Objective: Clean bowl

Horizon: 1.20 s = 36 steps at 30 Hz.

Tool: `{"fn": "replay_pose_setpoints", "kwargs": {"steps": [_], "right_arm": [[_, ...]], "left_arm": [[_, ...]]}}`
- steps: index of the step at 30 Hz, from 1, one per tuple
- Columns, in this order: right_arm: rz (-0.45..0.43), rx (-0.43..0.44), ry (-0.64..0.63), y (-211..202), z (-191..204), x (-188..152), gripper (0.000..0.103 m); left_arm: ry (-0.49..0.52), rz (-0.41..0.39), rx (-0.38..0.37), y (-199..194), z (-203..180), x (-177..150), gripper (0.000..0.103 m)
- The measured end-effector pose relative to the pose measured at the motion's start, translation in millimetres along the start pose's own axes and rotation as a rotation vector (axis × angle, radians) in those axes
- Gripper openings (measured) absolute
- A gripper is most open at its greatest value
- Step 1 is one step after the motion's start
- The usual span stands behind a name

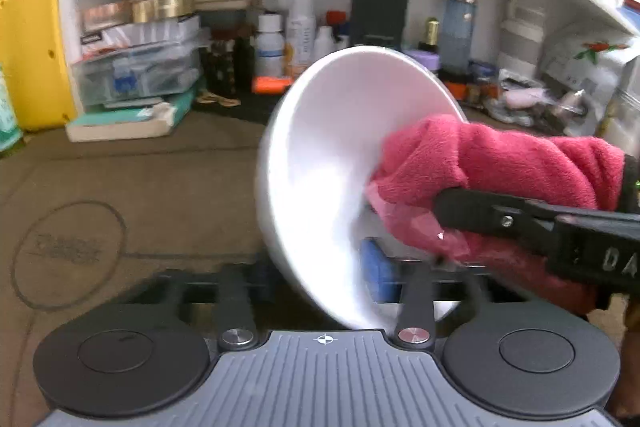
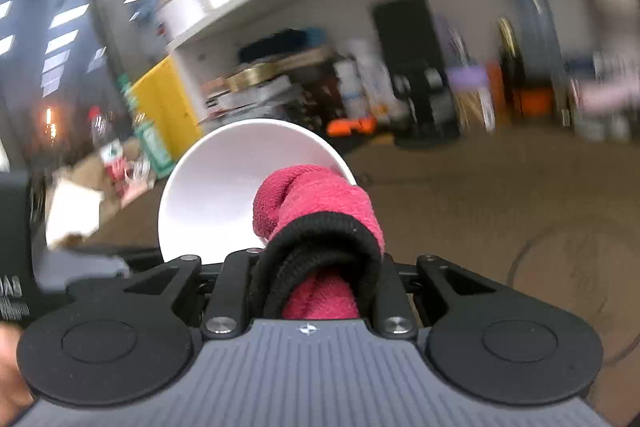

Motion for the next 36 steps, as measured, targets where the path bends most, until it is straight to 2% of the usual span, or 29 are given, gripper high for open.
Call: {"fn": "replay_pose_setpoints", "kwargs": {"steps": [1,4,6,10,14,17,18,20,23,24,25,28,29,30,31,33,36], "right_arm": [[-0.006,-0.014,-0.052,-3.4,6.9,2.0,0.020],[0.052,-0.040,-0.158,0.0,18.2,3.0,0.020],[0.101,-0.101,-0.227,10.9,20.7,1.5,0.020],[0.115,-0.097,-0.269,29.6,25.2,15.0,0.021],[0.087,-0.076,-0.428,40.1,42.2,20.6,0.021],[0.048,0.007,-0.573,41.0,57.6,16.8,0.021],[0.040,0.058,-0.596,38.1,62.3,17.1,0.021],[0.036,0.182,-0.566,27.9,66.4,20.4,0.021],[0.034,0.298,-0.477,10.6,58.7,24.6,0.020],[0.030,0.297,-0.433,6.2,52.8,25.7,0.020],[0.026,0.281,-0.391,3.0,47.0,26.8,0.020],[0.050,0.094,-0.274,11.9,21.1,20.6,0.020],[0.059,0.057,-0.255,15.5,15.2,16.4,0.021],[0.068,0.018,-0.227,19.8,9.4,10.3,0.021],[0.074,-0.006,-0.188,23.1,4.3,6.6,0.021],[0.083,-0.026,-0.094,26.7,-5.2,3.8,0.021],[0.097,-0.007,0.080,27.4,-20.1,2.6,0.021]], "left_arm": [[0.029,0.002,-0.012,-1.5,0.7,1.2,0.028],[0.069,0.026,-0.056,-3.3,5.7,2.8,0.027],[0.120,0.041,-0.091,-4.7,6.6,4.0,0.027],[0.199,0.081,-0.158,-3.3,6.6,6.2,0.029],[0.232,0.107,-0.185,1.7,10.3,9.0,0.033],[0.258,0.116,-0.202,3.1,11.1,10.2,0.035],[0.268,0.119,-0.205,3.3,11.6,10.8,0.035],[0.283,0.125,-0.210,3.7,13.8,12.9,0.035],[0.295,0.140,-0.227,6.4,20.5,17.4,0.035],[0.299,0.147,-0.235,7.8,23.6,19.4,0.035],[0.306,0.152,-0.235,9.4,25.4,21.6,0.035],[0.333,0.158,-0.196,15.5,26.6,29.6,0.045],[0.334,0.153,-0.164,17.1,26.2,33.4,0.057],[0.328,0.145,-0.138,17.6,25.4,35.9,0.065],[0.317,0.133,-0.110,17.6,23.9,37.6,0.083],[0.294,0.112,-0.047,17.1,17.2,38.3,0.085],[0.247,0.093,0.017,17.2,4.7,33.6,0.084]]}}
Point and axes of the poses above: each gripper's, at about its wrist camera, not at the fingertips, and y roughly the way its jaws point, z to its left, x to its top, the point moved 3 cm from there along y, roughly the way its jaws point, and after that the axes turned 9 degrees about y, right-handed, at the moved point
